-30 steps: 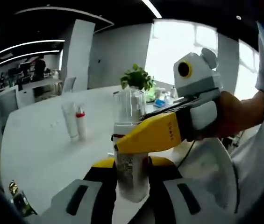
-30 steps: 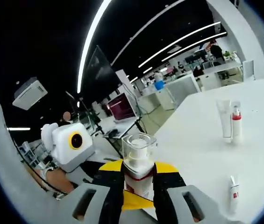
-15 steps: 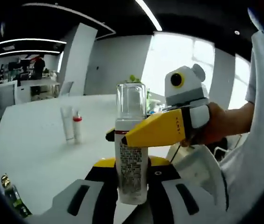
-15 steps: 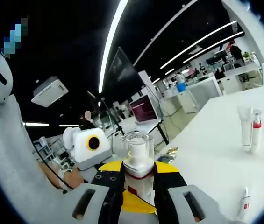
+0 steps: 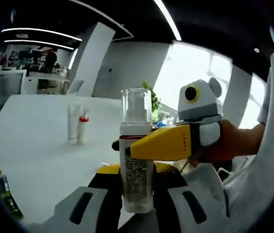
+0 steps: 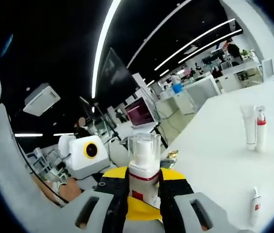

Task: Arrange the skincare products in the storage area until every visible bottle or jar stands upright without overlapping.

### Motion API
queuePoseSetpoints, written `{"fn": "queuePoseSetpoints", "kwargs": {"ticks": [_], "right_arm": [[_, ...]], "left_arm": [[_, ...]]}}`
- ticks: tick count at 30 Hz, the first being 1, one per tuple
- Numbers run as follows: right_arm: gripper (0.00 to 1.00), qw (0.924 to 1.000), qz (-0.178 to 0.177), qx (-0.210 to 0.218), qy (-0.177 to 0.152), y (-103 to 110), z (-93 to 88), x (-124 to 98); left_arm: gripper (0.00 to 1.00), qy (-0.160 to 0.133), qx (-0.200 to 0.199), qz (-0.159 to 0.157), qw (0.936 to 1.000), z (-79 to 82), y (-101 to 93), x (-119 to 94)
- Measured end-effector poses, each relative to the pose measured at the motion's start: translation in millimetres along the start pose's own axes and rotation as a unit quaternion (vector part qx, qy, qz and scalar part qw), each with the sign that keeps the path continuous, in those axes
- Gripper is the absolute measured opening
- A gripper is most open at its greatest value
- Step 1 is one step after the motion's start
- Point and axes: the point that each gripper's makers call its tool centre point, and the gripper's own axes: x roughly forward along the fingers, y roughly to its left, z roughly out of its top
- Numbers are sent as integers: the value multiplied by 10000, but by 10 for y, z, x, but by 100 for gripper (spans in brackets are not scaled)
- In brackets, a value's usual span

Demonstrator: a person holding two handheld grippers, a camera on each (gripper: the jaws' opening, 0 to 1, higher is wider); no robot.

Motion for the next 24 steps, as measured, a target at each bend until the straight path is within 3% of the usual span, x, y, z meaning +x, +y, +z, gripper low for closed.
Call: {"fn": "queuePoseSetpoints", "kwargs": {"ticks": [3, 4, 5, 7, 8, 10, 13, 16, 18, 20, 22, 24], "right_arm": [[16, 9982, 50, -537, 268, 39, -28, -9], [16, 9968, -7, -688, 418, 34, -77, 5], [16, 9961, 40, -742, 485, 48, -105, 19], [16, 9962, -6, -753, 431, 28, -92, 35], [16, 9962, -16, -751, 431, 21, -88, 32], [16, 9967, -89, -728, 343, -10, -42, 27], [16, 9966, -175, -749, 302, -70, -1, -5], [16, 9969, -173, -703, 313, -122, -10, -44], [16, 9965, -253, -722, 336, -166, -27, -75], [16, 9964, -295, -680, 407, -222, -55, -114], [16, 9969, -368, -610, 338, -272, -47, -149], [16, 9968, -442, -569, 337, -327, -59, -173]], "left_arm": [[20, 80, -234, -417, 9988, -42, -81, 26], [20, 197, -369, -470, 9980, -78, -75, 42], [20, 525, -384, -503, 9966, -152, -75, 44], [20, 492, 148, -397, 9979, -125, -28, 56], [20, 498, 162, -392, 9979, -121, -24, 49], [24, 529, 116, -373, 9978, -120, 20, 15], [31, 852, -104, -251, 9960, -267, 149, -114], [38, 716, -347, -44, 9968, -299, 312, -281], [40, 661, -593, 271, 9957, -335, 475, -438], [35, 544, -601, 792, 9936, -399, 700, -654], [28, 455, -725, 1366, 9869, -480, 899, -874], [27, 26, -1049, 1863, 9769, -453, 1020, -1029]]}}
